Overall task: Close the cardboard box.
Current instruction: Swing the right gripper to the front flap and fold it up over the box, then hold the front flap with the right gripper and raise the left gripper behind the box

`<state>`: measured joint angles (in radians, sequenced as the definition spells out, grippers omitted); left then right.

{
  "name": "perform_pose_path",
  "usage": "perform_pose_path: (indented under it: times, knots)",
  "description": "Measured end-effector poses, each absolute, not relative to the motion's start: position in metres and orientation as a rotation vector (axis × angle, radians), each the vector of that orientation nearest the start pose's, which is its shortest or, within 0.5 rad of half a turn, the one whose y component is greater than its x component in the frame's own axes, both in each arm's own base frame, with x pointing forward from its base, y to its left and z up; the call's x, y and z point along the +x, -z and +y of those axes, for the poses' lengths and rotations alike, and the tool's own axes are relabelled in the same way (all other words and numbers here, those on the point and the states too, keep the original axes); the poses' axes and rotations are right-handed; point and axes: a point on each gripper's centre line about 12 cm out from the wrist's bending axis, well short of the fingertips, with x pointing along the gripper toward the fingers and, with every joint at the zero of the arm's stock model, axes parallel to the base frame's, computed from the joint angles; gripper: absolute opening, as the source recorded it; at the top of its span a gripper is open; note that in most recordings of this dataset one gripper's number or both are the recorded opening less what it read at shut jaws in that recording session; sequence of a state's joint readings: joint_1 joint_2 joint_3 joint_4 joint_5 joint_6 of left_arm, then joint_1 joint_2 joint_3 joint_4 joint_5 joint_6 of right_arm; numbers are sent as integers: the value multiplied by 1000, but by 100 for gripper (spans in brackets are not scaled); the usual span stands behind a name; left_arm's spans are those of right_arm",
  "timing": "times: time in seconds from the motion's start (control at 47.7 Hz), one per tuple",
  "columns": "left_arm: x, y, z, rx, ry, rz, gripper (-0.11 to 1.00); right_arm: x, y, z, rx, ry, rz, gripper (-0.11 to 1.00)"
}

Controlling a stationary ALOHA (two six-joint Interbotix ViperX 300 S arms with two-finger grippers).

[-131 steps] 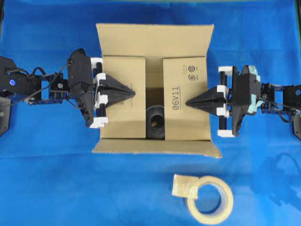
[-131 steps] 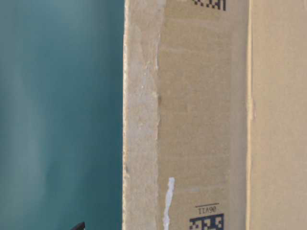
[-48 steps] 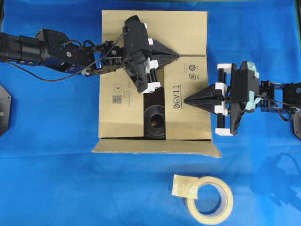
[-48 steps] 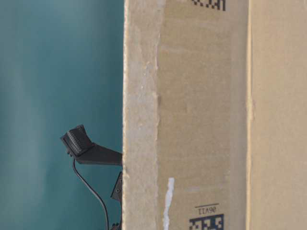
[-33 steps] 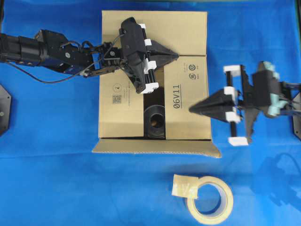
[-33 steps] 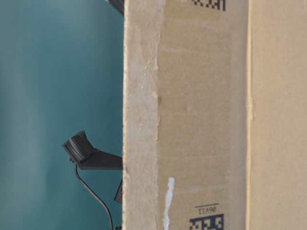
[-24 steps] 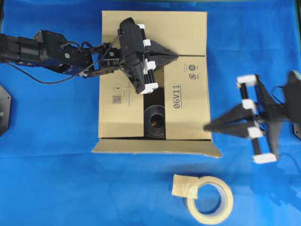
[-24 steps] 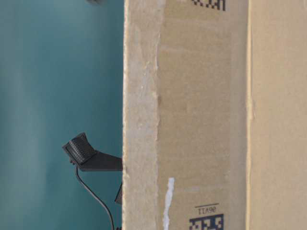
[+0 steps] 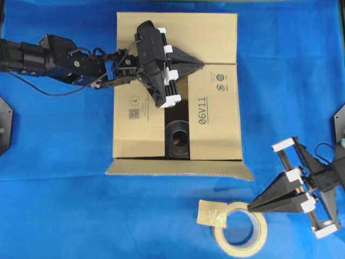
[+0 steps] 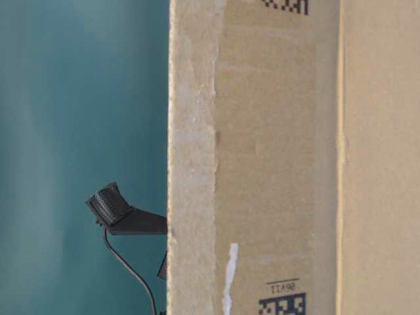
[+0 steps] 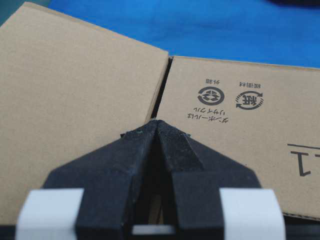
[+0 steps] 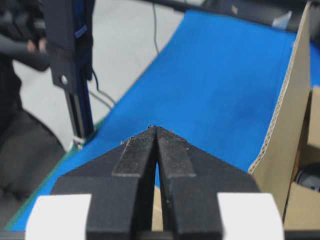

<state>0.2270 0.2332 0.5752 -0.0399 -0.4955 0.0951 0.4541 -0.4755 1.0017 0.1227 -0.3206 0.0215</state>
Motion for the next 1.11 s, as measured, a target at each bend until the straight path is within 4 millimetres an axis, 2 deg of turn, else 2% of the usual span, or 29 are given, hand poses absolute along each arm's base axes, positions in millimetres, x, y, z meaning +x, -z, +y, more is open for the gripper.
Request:
perform_pose_path:
  times: [0.084,0.251,0.608,0.859,1.11]
  knots:
    - [435,-152,103,27,-234,320,0,268,-239,121,81,-383,248,0]
    - [435,-152,103,27,-234,320,0,279,-233,103,85,-312,258,0]
    - [435,-152,103,22,-235,317,0,287,-225,51,127,-125,309,0]
    - [435,-152,103,23,-236,319,0,288,-196,23,160,-14,399,0]
    - [435,-152,103,25,-233,319,0,294,-169,13,185,42,486,0]
